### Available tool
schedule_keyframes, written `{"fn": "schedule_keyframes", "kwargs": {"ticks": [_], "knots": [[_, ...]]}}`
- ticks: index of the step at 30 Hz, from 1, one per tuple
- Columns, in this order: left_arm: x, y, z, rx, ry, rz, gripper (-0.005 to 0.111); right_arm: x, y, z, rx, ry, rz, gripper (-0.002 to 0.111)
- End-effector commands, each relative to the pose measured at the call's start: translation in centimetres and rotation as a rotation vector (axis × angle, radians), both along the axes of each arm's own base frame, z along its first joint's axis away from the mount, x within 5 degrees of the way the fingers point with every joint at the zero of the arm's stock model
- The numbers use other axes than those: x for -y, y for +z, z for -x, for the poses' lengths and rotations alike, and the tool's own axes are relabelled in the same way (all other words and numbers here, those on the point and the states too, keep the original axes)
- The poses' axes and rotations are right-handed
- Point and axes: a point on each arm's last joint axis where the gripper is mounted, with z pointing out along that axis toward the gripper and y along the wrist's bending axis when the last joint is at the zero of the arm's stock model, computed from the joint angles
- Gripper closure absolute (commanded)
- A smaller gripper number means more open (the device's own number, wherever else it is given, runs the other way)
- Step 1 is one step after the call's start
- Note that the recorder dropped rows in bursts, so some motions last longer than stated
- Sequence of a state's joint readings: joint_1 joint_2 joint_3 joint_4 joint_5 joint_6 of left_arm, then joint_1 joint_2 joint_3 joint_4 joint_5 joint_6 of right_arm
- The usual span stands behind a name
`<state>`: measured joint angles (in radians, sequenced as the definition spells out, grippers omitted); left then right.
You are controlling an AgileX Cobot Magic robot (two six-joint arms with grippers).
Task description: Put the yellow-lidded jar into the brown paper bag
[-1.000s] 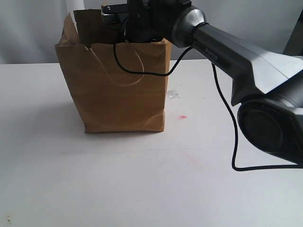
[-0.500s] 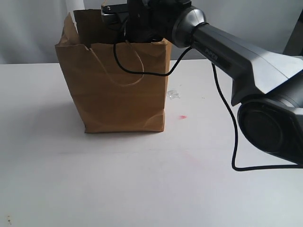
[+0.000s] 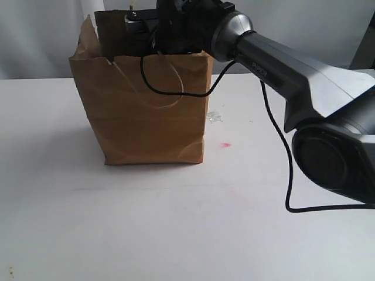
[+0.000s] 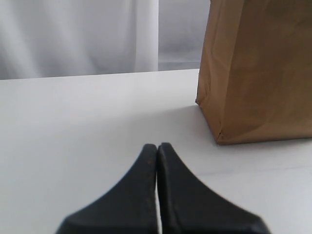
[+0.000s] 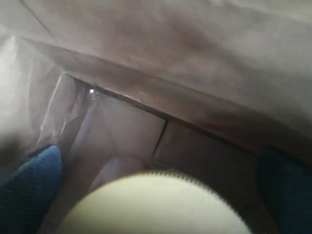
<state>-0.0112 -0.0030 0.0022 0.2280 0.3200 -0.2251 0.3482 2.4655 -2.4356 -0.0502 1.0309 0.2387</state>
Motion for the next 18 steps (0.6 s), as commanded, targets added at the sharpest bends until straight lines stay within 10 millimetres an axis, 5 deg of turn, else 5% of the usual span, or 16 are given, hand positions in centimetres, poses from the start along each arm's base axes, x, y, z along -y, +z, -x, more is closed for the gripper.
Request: {"fn": "schedule_keyframes", "kwargs": {"ticks": [1, 10, 15, 18], "knots": [[0.1, 0.1, 0.0, 0.009, -0.006, 0.007, 0.106, 0.0, 0.4, -0.1, 0.024, 0.004, -0.012, 0.003], [0.1, 0.1, 0.0, 0.009, -0.006, 0.007, 0.106, -0.1, 4.5, 0.8, 0.099, 0.01, -0.065, 0.006], [0.1, 0.1, 0.0, 0.009, -0.006, 0.007, 0.106, -0.2, 7.6, 2.0, 0.12, 0.019, -0.142, 0.035], [0.1, 0.1, 0.0, 0.009, -0.006, 0.007, 0.106, 0.0, 9.5, 2.8, 0.143, 0.023, -0.171, 0.062]]}}
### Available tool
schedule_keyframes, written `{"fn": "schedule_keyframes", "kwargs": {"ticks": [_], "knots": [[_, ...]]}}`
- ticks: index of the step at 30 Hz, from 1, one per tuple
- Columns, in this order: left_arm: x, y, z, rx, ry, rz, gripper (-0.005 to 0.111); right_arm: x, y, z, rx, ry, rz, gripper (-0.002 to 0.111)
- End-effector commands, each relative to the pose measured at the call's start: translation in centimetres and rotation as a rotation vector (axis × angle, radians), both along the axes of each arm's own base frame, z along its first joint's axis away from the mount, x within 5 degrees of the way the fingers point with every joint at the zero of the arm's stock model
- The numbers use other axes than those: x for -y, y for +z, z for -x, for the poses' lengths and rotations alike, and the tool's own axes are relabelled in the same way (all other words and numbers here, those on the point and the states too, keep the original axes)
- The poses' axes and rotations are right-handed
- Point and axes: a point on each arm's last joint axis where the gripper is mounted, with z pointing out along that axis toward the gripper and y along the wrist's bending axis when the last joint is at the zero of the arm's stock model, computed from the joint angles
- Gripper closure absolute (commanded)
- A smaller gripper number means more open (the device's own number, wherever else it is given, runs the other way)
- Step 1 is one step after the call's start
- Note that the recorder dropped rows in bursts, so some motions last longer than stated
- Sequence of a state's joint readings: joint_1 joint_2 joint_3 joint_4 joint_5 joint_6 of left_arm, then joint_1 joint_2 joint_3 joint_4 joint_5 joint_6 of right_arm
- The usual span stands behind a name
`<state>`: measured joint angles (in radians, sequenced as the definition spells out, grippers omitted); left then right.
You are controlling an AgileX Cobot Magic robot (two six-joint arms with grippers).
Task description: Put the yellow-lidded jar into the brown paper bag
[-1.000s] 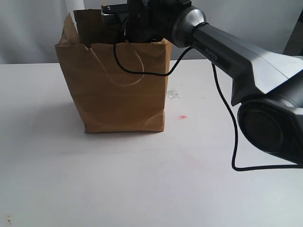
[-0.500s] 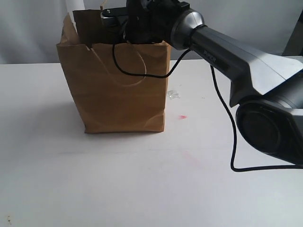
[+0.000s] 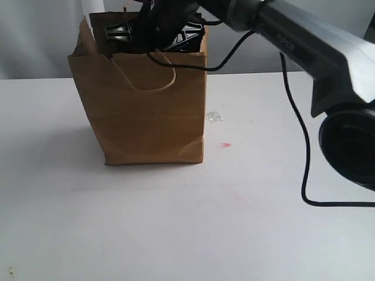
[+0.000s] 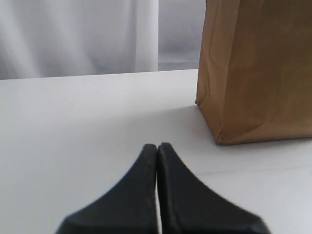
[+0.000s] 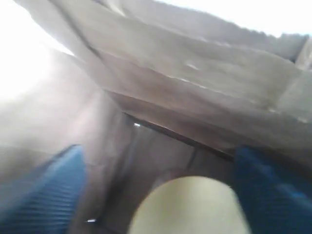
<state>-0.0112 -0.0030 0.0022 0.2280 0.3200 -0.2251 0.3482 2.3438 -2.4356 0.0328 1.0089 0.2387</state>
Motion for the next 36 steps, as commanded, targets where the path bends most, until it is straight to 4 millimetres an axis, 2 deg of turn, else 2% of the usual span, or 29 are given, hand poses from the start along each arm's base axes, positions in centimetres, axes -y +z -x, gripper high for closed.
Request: {"fn": "schedule_keyframes", "kwargs": {"ticks": [1, 5, 12, 16, 21, 25, 28, 31, 36], "knots": [[0.1, 0.1, 0.0, 0.009, -0.006, 0.007, 0.106, 0.1, 3.5, 1.4, 0.041, 0.015, -0.054, 0.072], [0.1, 0.1, 0.0, 0.009, -0.006, 0.007, 0.106, 0.4, 5.2, 2.7, 0.02, 0.023, -0.061, 0.109], [0.1, 0.1, 0.0, 0.009, -0.006, 0.007, 0.106, 1.7, 8.6, 5.4, -0.002, 0.064, 0.029, 0.108], [0.1, 0.1, 0.0, 0.009, -0.006, 0.007, 0.106, 2.5, 12.4, 7.6, 0.083, 0.08, 0.018, 0.108], [0.1, 0.1, 0.0, 0.009, -0.006, 0.007, 0.106, 3.6, 17.4, 11.7, 0.177, 0.106, -0.032, 0.108], [0.1, 0.1, 0.0, 0.009, -0.006, 0.007, 0.106, 5.0, 19.8, 15.3, 0.209, 0.102, -0.031, 0.108], [0.1, 0.1, 0.0, 0.009, -0.006, 0.007, 0.106, 6.1, 20.4, 17.9, 0.202, 0.096, -0.016, 0.108], [0.1, 0.1, 0.0, 0.009, -0.006, 0.007, 0.106, 7.5, 20.8, 21.3, 0.198, 0.096, 0.002, 0.108], [0.1, 0.1, 0.0, 0.009, -0.006, 0.007, 0.106, 9.6, 19.7, 27.5, 0.16, 0.101, 0.006, 0.108]]}}
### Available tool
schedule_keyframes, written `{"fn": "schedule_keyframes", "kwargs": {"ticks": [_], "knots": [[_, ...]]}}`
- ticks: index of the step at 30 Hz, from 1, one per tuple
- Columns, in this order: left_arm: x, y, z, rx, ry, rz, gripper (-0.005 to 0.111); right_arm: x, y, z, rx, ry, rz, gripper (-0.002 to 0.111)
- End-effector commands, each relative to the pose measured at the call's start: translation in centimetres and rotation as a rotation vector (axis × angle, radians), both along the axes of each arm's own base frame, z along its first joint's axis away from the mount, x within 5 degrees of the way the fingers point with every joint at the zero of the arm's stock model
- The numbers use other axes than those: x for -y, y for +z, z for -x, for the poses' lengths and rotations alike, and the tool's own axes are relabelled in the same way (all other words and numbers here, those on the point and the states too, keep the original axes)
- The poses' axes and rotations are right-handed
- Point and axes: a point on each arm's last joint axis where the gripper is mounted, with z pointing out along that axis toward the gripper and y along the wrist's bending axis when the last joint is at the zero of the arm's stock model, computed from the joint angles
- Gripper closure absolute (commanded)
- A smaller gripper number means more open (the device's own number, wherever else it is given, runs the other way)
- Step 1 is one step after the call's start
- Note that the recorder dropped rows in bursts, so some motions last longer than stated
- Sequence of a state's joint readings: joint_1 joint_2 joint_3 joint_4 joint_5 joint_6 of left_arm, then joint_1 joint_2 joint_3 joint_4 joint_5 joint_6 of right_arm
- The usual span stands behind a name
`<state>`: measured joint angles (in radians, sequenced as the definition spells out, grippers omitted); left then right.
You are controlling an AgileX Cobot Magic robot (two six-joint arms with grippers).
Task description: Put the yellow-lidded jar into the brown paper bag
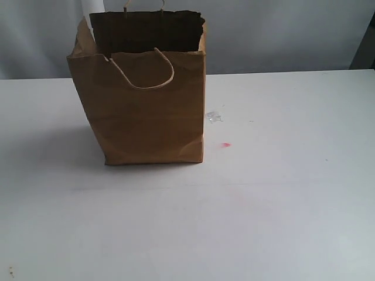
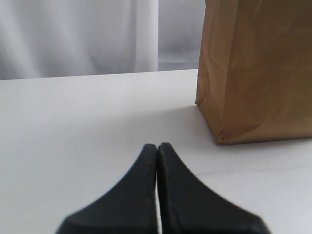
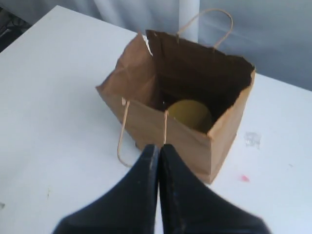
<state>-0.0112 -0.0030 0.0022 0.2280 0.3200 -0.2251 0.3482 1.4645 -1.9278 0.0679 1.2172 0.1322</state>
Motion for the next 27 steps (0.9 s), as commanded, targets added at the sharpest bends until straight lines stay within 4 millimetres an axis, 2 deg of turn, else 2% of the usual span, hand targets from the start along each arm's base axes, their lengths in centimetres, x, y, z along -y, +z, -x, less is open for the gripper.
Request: {"fn": "schedule_keyframes", "kwargs": {"ticks": [1, 2, 6, 9, 12, 13, 14, 15, 16, 17, 20, 23, 27], "knots": [[0.1, 0.1, 0.0, 0.009, -0.006, 0.007, 0.106, 1.8, -1.5, 5.2, -0.038, 0.011, 0.016, 0.108], [0.1, 0.1, 0.0, 0.009, -0.006, 0.007, 0.106, 2.3, -1.7, 6.8, -0.018, 0.016, -0.006, 0.108], [0.1, 0.1, 0.0, 0.009, -0.006, 0.007, 0.106, 3.3, -4.0, 11.3, 0.052, 0.046, -0.105, 0.108], [0.1, 0.1, 0.0, 0.009, -0.006, 0.007, 0.106, 3.8, -6.4, 13.8, 0.117, 0.066, -0.187, 0.108], [0.1, 0.1, 0.0, 0.009, -0.006, 0.007, 0.106, 4.2, -9.8, 15.6, 0.135, 0.058, -0.248, 0.108], [0.1, 0.1, 0.0, 0.009, -0.006, 0.007, 0.106, 4.5, -12.2, 16.4, 0.141, 0.044, -0.283, 0.108], [0.1, 0.1, 0.0, 0.009, -0.006, 0.007, 0.106, 4.7, -13.0, 16.7, 0.161, 0.034, -0.298, 0.108], [0.1, 0.1, 0.0, 0.009, -0.006, 0.007, 0.106, 5.0, -15.2, 16.9, 0.197, 0.005, -0.321, 0.108], [0.1, 0.1, 0.0, 0.009, -0.006, 0.007, 0.106, 5.1, -16.1, 16.8, 0.214, -0.008, -0.331, 0.108], [0.1, 0.1, 0.0, 0.009, -0.006, 0.007, 0.106, 5.3, -17.9, 16.7, 0.248, -0.041, -0.357, 0.108], [0.1, 0.1, 0.0, 0.009, -0.006, 0.007, 0.106, 5.3, -21.0, 16.4, 0.205, -0.078, -0.379, 0.108], [0.1, 0.1, 0.0, 0.009, -0.006, 0.007, 0.106, 5.3, -22.7, 16.5, 0.159, -0.084, -0.357, 0.108], [0.1, 0.1, 0.0, 0.009, -0.006, 0.007, 0.106, 5.4, -22.9, 16.5, 0.157, -0.078, -0.332, 0.108]]}}
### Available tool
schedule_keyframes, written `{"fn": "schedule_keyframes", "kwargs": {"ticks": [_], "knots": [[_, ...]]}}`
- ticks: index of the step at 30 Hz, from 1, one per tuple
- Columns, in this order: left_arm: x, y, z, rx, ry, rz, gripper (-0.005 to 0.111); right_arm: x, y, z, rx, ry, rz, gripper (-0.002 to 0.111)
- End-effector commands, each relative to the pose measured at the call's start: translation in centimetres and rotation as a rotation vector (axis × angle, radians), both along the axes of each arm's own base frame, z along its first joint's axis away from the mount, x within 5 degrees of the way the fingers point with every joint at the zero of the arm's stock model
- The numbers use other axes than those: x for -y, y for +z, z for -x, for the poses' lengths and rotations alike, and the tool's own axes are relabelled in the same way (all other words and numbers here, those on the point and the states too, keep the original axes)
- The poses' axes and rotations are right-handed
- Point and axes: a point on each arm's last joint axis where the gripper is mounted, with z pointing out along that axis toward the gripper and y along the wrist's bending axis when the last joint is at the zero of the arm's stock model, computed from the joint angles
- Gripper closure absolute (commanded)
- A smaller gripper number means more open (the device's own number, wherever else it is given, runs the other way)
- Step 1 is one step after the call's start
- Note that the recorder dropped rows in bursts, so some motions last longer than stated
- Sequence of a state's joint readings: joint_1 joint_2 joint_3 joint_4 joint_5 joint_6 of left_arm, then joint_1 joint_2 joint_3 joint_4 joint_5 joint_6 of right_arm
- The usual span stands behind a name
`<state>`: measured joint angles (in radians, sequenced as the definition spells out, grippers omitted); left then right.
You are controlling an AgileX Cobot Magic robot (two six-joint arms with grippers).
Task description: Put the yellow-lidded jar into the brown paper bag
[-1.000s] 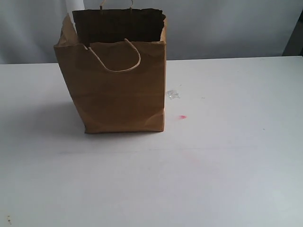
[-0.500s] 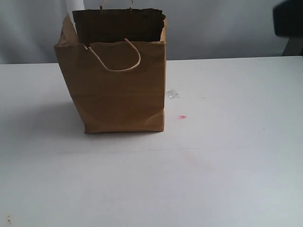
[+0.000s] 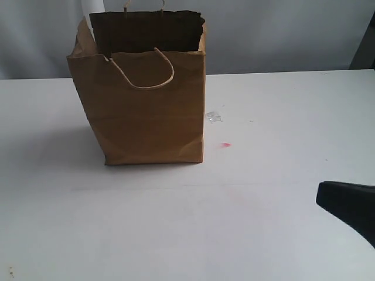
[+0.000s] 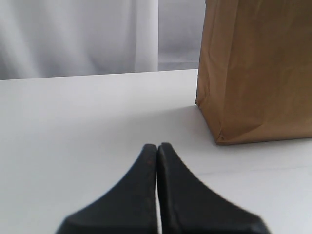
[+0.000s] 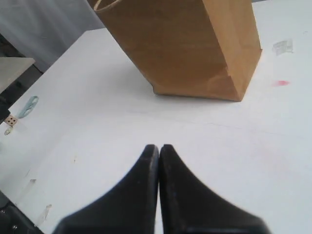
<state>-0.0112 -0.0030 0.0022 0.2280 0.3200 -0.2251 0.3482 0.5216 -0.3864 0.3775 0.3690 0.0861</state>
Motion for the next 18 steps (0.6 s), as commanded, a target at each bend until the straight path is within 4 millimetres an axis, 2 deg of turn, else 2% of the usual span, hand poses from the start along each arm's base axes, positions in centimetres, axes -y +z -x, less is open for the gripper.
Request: {"fn": "schedule_keyframes", "kwargs": {"ticks": [1, 6, 12, 18], "knots": [[0.1, 0.1, 0.0, 0.009, -0.006, 0.007, 0.106, 0.2, 0.0, -0.1, 0.046, 0.002, 0.065, 0.108], [0.1, 0.1, 0.0, 0.009, -0.006, 0.007, 0.106, 1.1, 0.5, 0.6, 0.177, 0.006, 0.237, 0.108], [0.1, 0.1, 0.0, 0.009, -0.006, 0.007, 0.106, 3.3, 1.8, 2.3, 0.317, -0.174, 0.298, 0.108], [0.1, 0.1, 0.0, 0.009, -0.006, 0.007, 0.106, 4.6, 2.4, 4.0, 0.415, -0.303, 0.375, 0.108]]}}
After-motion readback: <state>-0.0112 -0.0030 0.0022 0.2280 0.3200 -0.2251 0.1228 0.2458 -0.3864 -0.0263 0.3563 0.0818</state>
